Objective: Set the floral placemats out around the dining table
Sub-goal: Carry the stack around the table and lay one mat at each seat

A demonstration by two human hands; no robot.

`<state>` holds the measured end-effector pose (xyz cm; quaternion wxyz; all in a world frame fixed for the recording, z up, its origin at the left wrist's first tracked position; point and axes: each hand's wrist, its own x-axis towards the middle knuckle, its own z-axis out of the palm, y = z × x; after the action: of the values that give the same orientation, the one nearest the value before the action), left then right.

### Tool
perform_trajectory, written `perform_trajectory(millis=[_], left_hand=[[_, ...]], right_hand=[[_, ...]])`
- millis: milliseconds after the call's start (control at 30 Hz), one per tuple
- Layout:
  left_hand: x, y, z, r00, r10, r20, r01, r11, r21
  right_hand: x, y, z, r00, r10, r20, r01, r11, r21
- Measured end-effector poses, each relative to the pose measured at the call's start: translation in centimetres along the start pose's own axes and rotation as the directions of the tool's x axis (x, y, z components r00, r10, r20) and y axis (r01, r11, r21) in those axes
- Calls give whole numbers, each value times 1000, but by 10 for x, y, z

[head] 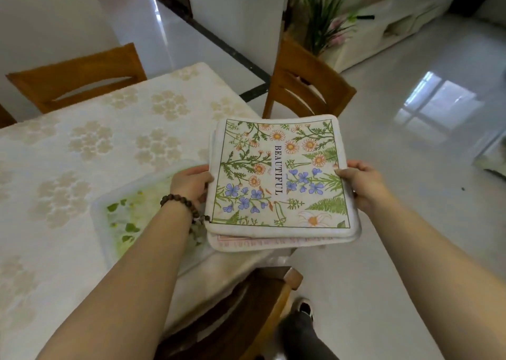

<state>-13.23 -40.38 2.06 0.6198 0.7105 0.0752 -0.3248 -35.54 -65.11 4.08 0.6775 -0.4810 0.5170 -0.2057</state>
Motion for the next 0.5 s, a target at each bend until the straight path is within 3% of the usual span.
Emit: perform_trajectory(millis=[267, 500], left_hand=[[-10, -8, 151, 982, -12, 186, -2, 997, 79], [-13, -27, 288, 974, -35, 224, 7, 992, 124]], right_hand=[[24, -5, -138, 982, 27, -188, -8, 995, 103], [76, -24, -252, 971, 31, -239, -4, 993, 114]])
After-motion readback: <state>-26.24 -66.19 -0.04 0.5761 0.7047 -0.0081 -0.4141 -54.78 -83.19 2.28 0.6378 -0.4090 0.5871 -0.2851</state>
